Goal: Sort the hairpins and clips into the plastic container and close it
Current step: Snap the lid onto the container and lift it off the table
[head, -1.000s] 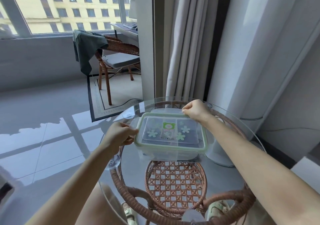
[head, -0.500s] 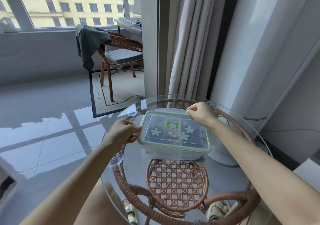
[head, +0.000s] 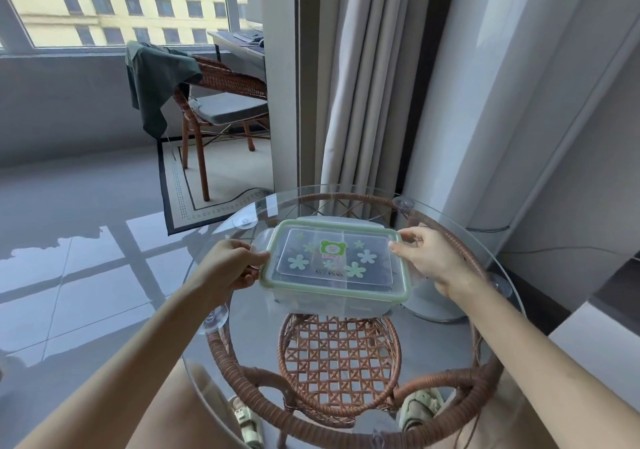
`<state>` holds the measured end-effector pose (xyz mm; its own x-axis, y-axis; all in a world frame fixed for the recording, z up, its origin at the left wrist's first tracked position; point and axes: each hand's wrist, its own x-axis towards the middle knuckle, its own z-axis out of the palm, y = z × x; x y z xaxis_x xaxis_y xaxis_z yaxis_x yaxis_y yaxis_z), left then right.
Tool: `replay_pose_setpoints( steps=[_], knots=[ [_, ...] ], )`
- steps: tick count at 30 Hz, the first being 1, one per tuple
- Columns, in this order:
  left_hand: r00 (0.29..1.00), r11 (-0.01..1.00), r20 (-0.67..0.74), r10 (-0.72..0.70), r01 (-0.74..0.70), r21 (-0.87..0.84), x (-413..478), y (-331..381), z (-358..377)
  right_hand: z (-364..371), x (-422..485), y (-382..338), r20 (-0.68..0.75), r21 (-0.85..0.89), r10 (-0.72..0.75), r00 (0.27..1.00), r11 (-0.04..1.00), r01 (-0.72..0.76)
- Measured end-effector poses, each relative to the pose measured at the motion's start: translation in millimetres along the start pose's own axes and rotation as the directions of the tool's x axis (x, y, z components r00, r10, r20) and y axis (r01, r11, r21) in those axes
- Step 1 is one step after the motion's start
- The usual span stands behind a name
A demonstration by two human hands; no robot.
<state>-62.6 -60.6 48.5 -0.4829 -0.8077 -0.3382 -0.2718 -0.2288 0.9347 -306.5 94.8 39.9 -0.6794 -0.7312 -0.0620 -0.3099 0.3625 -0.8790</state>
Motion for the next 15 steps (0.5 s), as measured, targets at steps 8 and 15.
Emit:
replay_pose_setpoints(
  steps=[8, 15],
  knots=[
    [1.000, 1.000, -0.024, -0.007, 0.006, -0.024, 0.5, 1.5, -2.6, 8.8, 0.4, -10.8, -0.067, 0.124, -0.063, 0.996, 0.990, 0.071],
    [1.000, 1.000, -0.012, 0.003, -0.003, 0.019, 1.5, 1.9, -0.4, 10.7, 4.9, -7.0, -0.076, 0.081, -0.035, 0.996, 0.996, 0.041]
  ],
)
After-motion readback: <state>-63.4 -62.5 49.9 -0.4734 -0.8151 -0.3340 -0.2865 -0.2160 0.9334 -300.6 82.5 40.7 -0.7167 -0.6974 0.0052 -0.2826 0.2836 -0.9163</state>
